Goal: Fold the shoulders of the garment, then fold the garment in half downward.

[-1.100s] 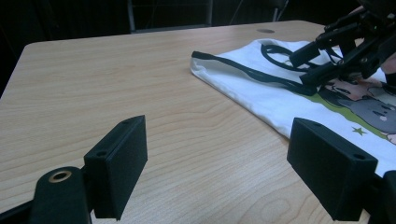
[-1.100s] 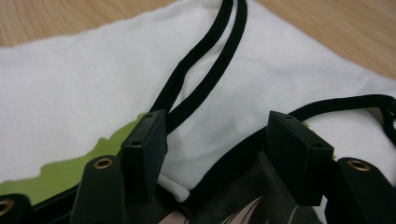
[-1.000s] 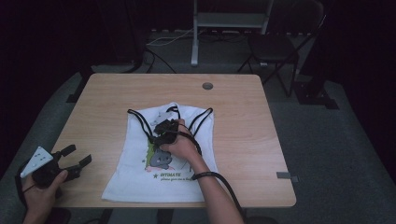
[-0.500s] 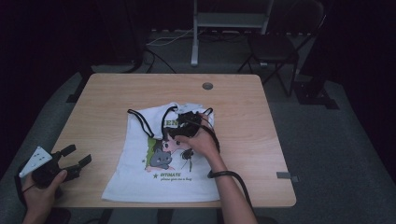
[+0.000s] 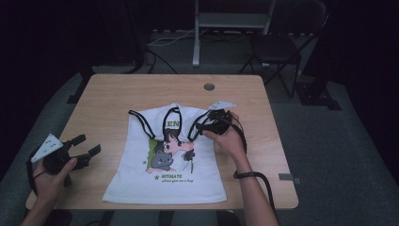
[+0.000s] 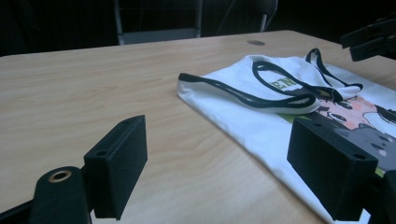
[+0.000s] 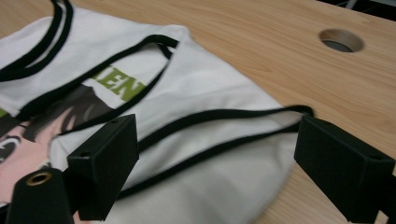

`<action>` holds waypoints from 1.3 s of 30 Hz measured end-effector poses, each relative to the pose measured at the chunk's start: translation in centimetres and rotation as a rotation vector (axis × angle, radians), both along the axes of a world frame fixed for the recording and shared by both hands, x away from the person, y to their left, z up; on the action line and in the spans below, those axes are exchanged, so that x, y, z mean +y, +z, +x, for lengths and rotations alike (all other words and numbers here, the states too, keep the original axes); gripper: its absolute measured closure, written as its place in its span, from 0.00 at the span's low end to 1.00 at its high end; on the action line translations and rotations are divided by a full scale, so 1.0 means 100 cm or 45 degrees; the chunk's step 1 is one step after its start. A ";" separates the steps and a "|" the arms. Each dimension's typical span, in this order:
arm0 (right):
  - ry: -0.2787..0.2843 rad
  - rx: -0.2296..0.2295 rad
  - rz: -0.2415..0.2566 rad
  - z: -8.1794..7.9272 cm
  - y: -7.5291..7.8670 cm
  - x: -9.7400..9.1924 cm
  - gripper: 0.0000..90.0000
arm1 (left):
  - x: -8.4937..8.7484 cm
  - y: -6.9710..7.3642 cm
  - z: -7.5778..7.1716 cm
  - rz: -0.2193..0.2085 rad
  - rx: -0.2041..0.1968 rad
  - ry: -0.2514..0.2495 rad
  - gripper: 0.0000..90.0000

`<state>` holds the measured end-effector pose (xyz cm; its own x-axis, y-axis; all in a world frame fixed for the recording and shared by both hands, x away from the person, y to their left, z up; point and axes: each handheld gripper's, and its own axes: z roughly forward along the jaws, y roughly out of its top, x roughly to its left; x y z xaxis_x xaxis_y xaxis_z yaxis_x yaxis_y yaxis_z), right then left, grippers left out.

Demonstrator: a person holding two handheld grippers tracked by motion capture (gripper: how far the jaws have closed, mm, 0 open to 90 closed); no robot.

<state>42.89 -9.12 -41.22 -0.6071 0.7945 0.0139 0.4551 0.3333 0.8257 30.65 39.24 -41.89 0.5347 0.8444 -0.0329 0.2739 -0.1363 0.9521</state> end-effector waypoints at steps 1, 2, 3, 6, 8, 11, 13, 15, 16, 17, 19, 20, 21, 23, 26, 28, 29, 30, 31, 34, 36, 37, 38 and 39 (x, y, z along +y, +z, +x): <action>-0.009 0.001 0.001 0.000 0.000 -0.004 0.15 | -0.003 0.002 0.006 0.010 0.003 -0.007 0.22; -0.018 -0.001 0.001 0.000 0.001 -0.008 0.15 | -0.007 0.003 0.011 0.011 0.007 -0.015 0.22; -0.028 -0.001 0.007 -0.001 0.001 -0.012 0.15 | -0.010 0.005 0.016 0.013 0.011 -0.022 0.22; -0.055 0.002 0.011 -0.003 0.002 -0.024 0.15 | -0.020 0.011 0.032 0.018 0.021 -0.047 0.22; -0.078 0.008 0.010 -0.005 0.002 -0.033 0.15 | -0.026 0.014 0.042 0.022 0.028 -0.058 0.22; -0.111 0.012 0.018 -0.006 0.001 -0.045 0.15 | -0.033 0.017 0.056 0.026 0.050 -0.075 0.22; -0.128 0.020 0.020 -0.006 0.001 -0.052 0.15 | -0.037 0.018 0.066 0.030 0.075 -0.084 0.22; -0.135 0.021 0.020 -0.007 0.000 -0.057 0.15 | -0.040 0.017 0.075 0.037 0.094 -0.091 0.22; -0.136 0.022 0.019 -0.007 -0.001 -0.059 0.15 | -0.041 0.017 0.079 0.039 0.100 -0.090 0.22; -0.137 0.020 0.019 -0.007 -0.002 -0.061 0.15 | -0.042 0.017 0.082 0.030 0.106 -0.088 0.22; -0.140 0.023 0.017 -0.007 -0.003 -0.064 0.15 | -0.044 0.017 0.088 0.026 0.121 -0.086 0.22; -0.144 0.030 0.018 -0.008 -0.003 -0.066 0.15 | -0.045 0.017 0.091 0.022 0.125 -0.086 0.22; -0.145 0.031 0.018 -0.008 -0.004 -0.067 0.15 | -0.047 0.016 0.093 0.028 0.131 -0.087 0.22; -0.150 0.030 0.021 -0.007 -0.005 -0.070 0.15 | -0.049 0.016 0.095 0.029 0.138 -0.090 0.22; -0.155 0.032 0.021 -0.007 -0.005 -0.072 0.15 | -0.052 0.015 0.099 0.042 0.142 -0.101 0.22; -0.155 0.033 0.023 -0.008 -0.006 -0.073 0.15 | -0.055 0.016 0.102 0.050 0.151 -0.106 0.22; -0.152 0.033 0.028 -0.007 -0.005 -0.073 0.15 | -0.058 0.018 0.107 0.055 0.164 -0.110 0.22; -0.152 0.033 0.028 -0.007 -0.005 -0.073 0.15 | -0.058 0.018 0.107 0.055 0.164 -0.110 0.22; -0.149 0.036 0.031 -0.006 -0.004 -0.072 0.15 | -0.060 0.019 0.113 0.068 0.175 -0.109 0.22; -0.141 0.035 0.038 0.001 0.001 -0.068 0.15 | -0.063 0.022 0.130 0.085 0.224 -0.101 0.22; -0.139 0.050 0.055 0.009 0.004 -0.064 0.15 | -0.066 0.024 0.144 0.106 0.258 -0.091 0.22; -0.133 0.053 0.062 0.014 0.006 -0.062 0.15 | -0.067 0.025 0.151 0.112 0.278 -0.077 0.22; -0.130 0.065 0.073 0.019 0.007 -0.060 0.17 | -0.069 0.025 0.160 0.123 0.301 -0.060 0.22; -0.125 0.075 0.077 0.025 0.008 -0.057 0.17 | -0.071 0.026 0.167 0.124 0.321 -0.048 0.22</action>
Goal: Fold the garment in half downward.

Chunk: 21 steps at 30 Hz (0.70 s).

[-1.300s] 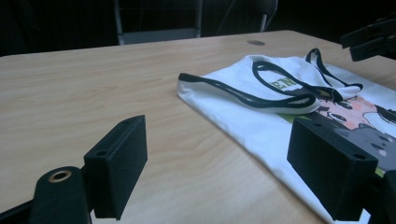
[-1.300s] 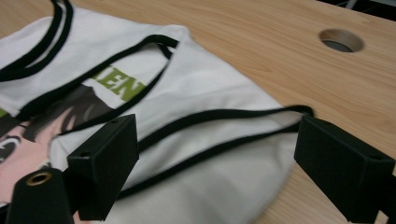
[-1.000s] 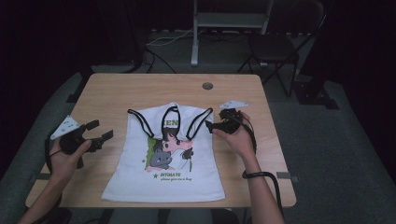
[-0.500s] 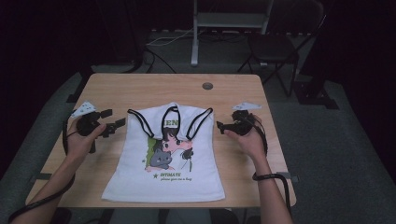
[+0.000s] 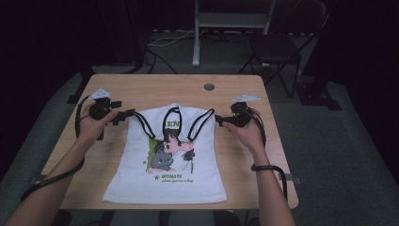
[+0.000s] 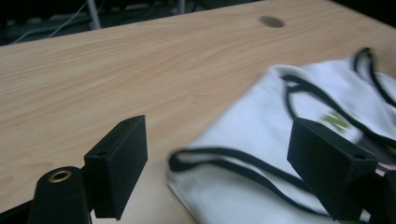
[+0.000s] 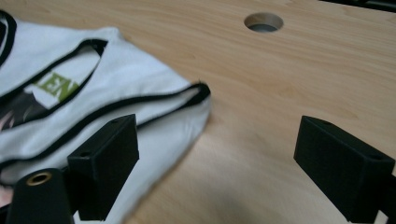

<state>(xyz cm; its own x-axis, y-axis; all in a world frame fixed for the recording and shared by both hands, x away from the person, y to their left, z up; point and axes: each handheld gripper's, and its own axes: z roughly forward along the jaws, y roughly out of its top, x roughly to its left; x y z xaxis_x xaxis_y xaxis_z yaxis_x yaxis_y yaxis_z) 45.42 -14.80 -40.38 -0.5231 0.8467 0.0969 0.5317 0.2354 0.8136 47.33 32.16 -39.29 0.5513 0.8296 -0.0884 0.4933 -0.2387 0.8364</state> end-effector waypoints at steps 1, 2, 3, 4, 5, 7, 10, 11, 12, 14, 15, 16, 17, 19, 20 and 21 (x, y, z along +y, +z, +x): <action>0.000 0.011 0.007 0.005 0.000 0.002 0.19 | -0.001 0.000 0.006 0.000 0.012 0.007 0.22; 0.001 0.027 0.015 0.011 0.000 0.003 0.23 | -0.002 0.000 0.012 -0.004 0.026 0.017 0.22; 0.008 0.037 0.019 0.016 0.000 0.004 0.26 | -0.003 -0.001 0.017 -0.005 0.040 0.032 0.22; 0.010 0.046 0.024 0.020 0.000 0.006 0.27 | -0.003 -0.002 0.022 -0.008 0.050 0.042 0.22; 0.014 0.058 0.034 0.025 0.000 0.007 0.31 | -0.004 -0.005 0.026 -0.024 0.065 0.051 0.22; 0.012 0.081 0.038 0.033 -0.002 0.011 0.36 | -0.006 -0.010 0.031 -0.015 0.090 0.048 0.22; 0.003 0.115 0.023 0.043 -0.007 0.017 0.42 | -0.012 -0.020 0.036 0.008 0.130 0.030 0.23; 0.005 0.122 0.022 0.046 -0.008 0.019 0.45 | -0.013 -0.022 0.037 0.006 0.132 0.027 0.23; 0.004 0.125 0.024 0.047 -0.009 0.020 0.46 | -0.015 -0.025 0.038 0.015 0.140 0.023 0.23; 0.009 0.134 0.025 0.050 -0.013 0.024 0.50 | -0.017 -0.029 0.040 0.014 0.144 0.013 0.26; 0.013 0.136 0.024 0.052 -0.015 0.027 0.51 | -0.017 -0.031 0.040 0.019 0.148 0.010 0.32; 0.021 0.145 0.018 0.053 -0.017 0.029 0.53 | -0.017 -0.033 0.041 0.020 0.151 0.012 0.32; 0.027 0.150 -0.002 0.054 -0.019 0.032 0.55 | -0.017 -0.034 0.041 0.011 0.151 0.017 0.32; 0.047 0.171 -0.035 0.055 -0.025 0.035 0.58 | -0.015 -0.035 0.041 0.024 0.159 0.001 0.32; 0.058 0.173 -0.049 0.056 -0.027 0.037 0.59 | -0.015 -0.035 0.041 0.022 0.162 -0.006 0.32; 0.059 0.177 -0.056 0.056 -0.029 0.038 0.61 | -0.015 -0.035 0.040 0.027 0.168 -0.019 0.32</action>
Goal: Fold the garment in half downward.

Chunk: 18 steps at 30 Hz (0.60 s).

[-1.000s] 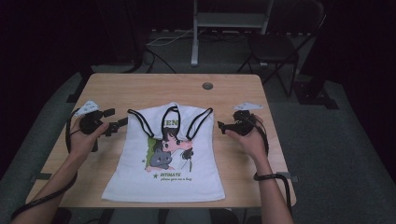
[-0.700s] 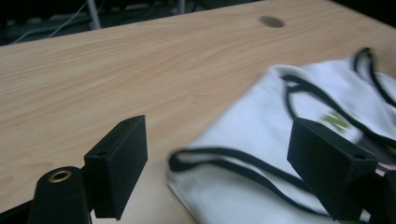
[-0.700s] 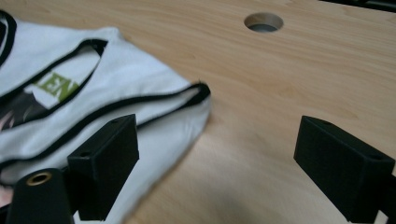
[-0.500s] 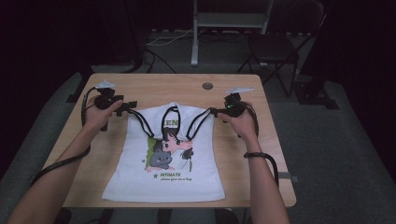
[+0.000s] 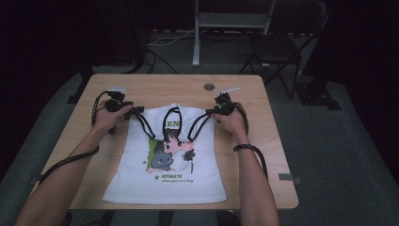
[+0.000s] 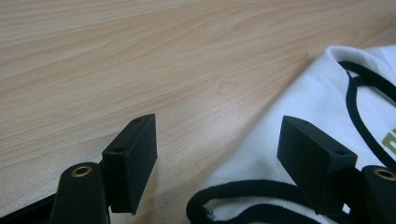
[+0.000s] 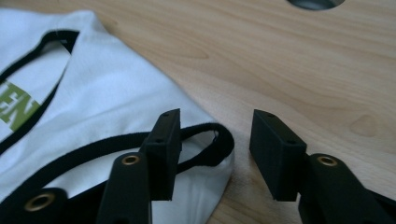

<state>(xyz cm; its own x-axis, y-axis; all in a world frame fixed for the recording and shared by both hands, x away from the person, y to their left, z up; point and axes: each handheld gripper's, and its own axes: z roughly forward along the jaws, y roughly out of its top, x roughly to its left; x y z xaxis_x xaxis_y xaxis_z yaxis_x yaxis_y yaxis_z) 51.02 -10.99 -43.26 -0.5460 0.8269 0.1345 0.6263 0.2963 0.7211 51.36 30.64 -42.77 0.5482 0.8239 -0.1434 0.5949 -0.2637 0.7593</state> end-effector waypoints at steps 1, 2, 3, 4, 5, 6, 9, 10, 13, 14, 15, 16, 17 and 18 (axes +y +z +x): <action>0.009 0.003 -0.002 0.000 -0.001 0.001 0.62 | 0.000 0.000 0.000 0.010 0.003 -0.019 0.32; 0.018 0.000 -0.006 0.000 -0.002 0.002 0.63 | 0.000 -0.001 -0.001 0.015 0.011 -0.038 0.32; 0.026 -0.002 -0.008 -0.001 -0.002 0.003 0.64 | 0.001 -0.001 -0.002 0.013 0.013 -0.057 0.32; 0.034 -0.005 -0.015 -0.001 -0.002 0.003 0.65 | 0.001 -0.001 -0.002 0.018 0.016 -0.073 0.32; 0.048 -0.010 -0.025 -0.001 -0.002 0.003 0.66 | 0.002 -0.001 -0.002 0.033 0.022 -0.091 0.32; 0.061 -0.014 -0.039 -0.002 -0.002 0.003 0.67 | 0.003 -0.001 -0.003 0.032 0.022 -0.093 0.32; 0.098 -0.040 -0.083 -0.005 -0.001 0.005 0.71 | 0.003 -0.003 -0.005 0.038 0.028 -0.125 0.32; 0.108 -0.044 -0.092 -0.006 -0.001 0.006 0.72 | 0.002 -0.004 -0.005 0.045 0.033 -0.141 0.32; 0.130 -0.054 -0.109 -0.009 -0.001 0.008 0.76 | 0.001 -0.007 -0.007 0.052 0.033 -0.154 0.32; 0.131 -0.051 -0.112 -0.010 -0.001 0.009 0.78 | 0.000 -0.007 -0.007 0.050 0.035 -0.154 0.32; 0.138 -0.054 -0.116 -0.010 -0.001 0.009 0.79 | 0.000 -0.007 -0.006 0.051 0.035 -0.157 0.32; 0.142 -0.058 -0.117 -0.011 -0.001 0.010 0.81 | 0.001 -0.007 -0.007 0.051 0.033 -0.158 0.32; 0.145 -0.058 -0.118 -0.011 -0.001 0.010 0.82 | 0.001 -0.007 -0.007 0.043 0.030 -0.161 0.39; 0.147 -0.060 -0.116 -0.012 -0.001 0.010 0.83 | 0.001 -0.007 -0.008 0.037 0.033 -0.160 0.41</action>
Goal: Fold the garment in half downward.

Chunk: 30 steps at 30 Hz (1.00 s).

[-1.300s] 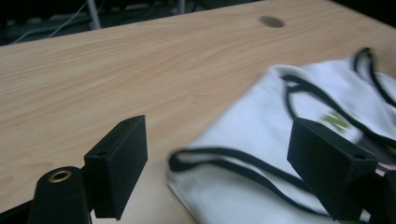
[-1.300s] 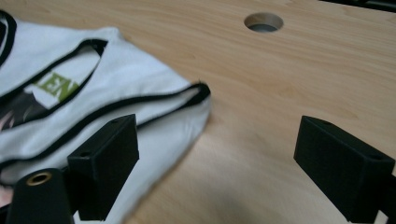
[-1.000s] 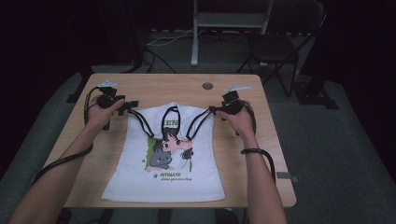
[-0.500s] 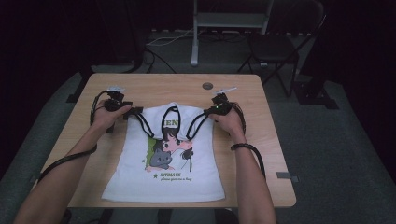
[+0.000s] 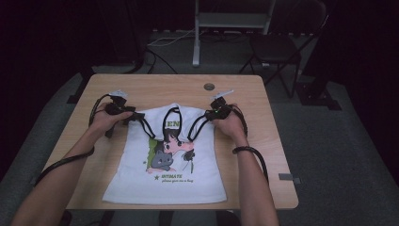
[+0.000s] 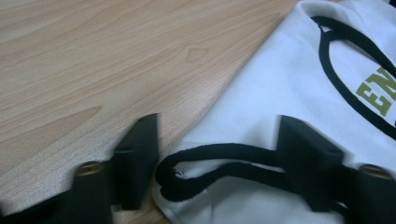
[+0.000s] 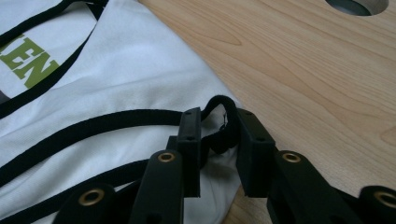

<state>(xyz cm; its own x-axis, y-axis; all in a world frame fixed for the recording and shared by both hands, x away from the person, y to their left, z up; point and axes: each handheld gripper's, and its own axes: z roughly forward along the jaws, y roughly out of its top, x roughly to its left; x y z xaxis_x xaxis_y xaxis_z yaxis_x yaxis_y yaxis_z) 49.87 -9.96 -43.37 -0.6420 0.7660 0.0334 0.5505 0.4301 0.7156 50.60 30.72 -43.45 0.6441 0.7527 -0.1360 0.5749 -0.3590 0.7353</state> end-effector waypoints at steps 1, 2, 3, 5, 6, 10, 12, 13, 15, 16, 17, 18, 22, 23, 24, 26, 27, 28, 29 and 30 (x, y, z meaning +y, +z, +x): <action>0.004 0.001 0.004 0.000 0.000 0.000 0.84 | 0.000 0.000 -0.001 -0.012 0.001 0.002 0.45; 0.007 0.006 0.009 0.000 0.000 0.000 0.85 | 0.000 -0.001 -0.001 -0.010 -0.009 -0.001 0.52; 0.012 0.005 0.010 -0.001 0.000 0.000 0.86 | 0.001 -0.001 -0.002 -0.009 -0.011 -0.008 0.57; 0.020 0.010 0.023 -0.001 0.000 0.000 0.88 | 0.000 -0.001 -0.004 -0.015 -0.004 -0.040 0.70; 0.031 0.025 0.043 -0.001 -0.001 -0.001 0.89 | 0.000 -0.001 -0.004 -0.011 -0.001 -0.062 0.77; 0.038 0.089 0.138 0.002 -0.002 -0.005 0.89 | 0.000 0.001 -0.004 -0.042 0.029 -0.094 0.91; 0.019 0.102 0.188 0.005 -0.002 -0.010 0.89 | 0.000 0.003 -0.003 -0.053 0.029 -0.094 0.91; 0.011 0.104 0.196 0.006 -0.001 -0.012 0.89 | 0.001 0.004 -0.003 -0.053 0.025 -0.095 0.92; 0.001 0.094 0.221 0.008 0.001 -0.015 0.89 | 0.002 0.007 -0.001 -0.066 0.013 -0.086 0.92; -0.006 0.088 0.231 0.009 0.003 -0.016 0.89 | 0.002 0.008 0.000 -0.080 0.003 -0.077 0.92; -0.012 0.079 0.236 0.010 0.006 -0.016 0.89 | 0.002 0.010 0.001 -0.098 -0.003 -0.064 0.92; -0.016 0.063 0.247 0.011 0.009 -0.017 0.89 | 0.002 0.012 0.002 -0.109 -0.010 -0.052 0.92; -0.029 0.025 0.280 0.014 0.023 -0.015 0.88 | 0.001 0.022 0.006 -0.133 -0.045 -0.039 0.92; -0.030 0.015 0.287 0.015 0.025 -0.015 0.88 | 0.001 0.025 0.007 -0.147 -0.056 -0.030 0.92; -0.031 0.006 0.286 0.016 0.028 -0.014 0.88 | 0.000 0.028 0.008 -0.170 -0.065 -0.019 0.92; -0.028 -0.005 0.281 0.018 0.032 -0.012 0.89 | 0.000 0.033 0.010 -0.198 -0.080 -0.005 0.92; -0.025 -0.010 0.280 0.019 0.033 -0.011 0.89 | 0.000 0.035 0.010 -0.198 -0.086 0.000 0.92; -0.028 -0.008 0.284 0.020 0.033 -0.010 0.89 | -0.001 0.036 0.011 -0.193 -0.089 0.005 0.92; -0.020 -0.004 0.275 0.020 0.033 -0.009 0.89 | -0.001 0.036 0.011 -0.189 -0.088 0.002 0.92; -0.025 -0.006 0.269 0.021 0.032 -0.009 0.89 | -0.001 0.036 0.011 -0.187 -0.087 0.001 0.92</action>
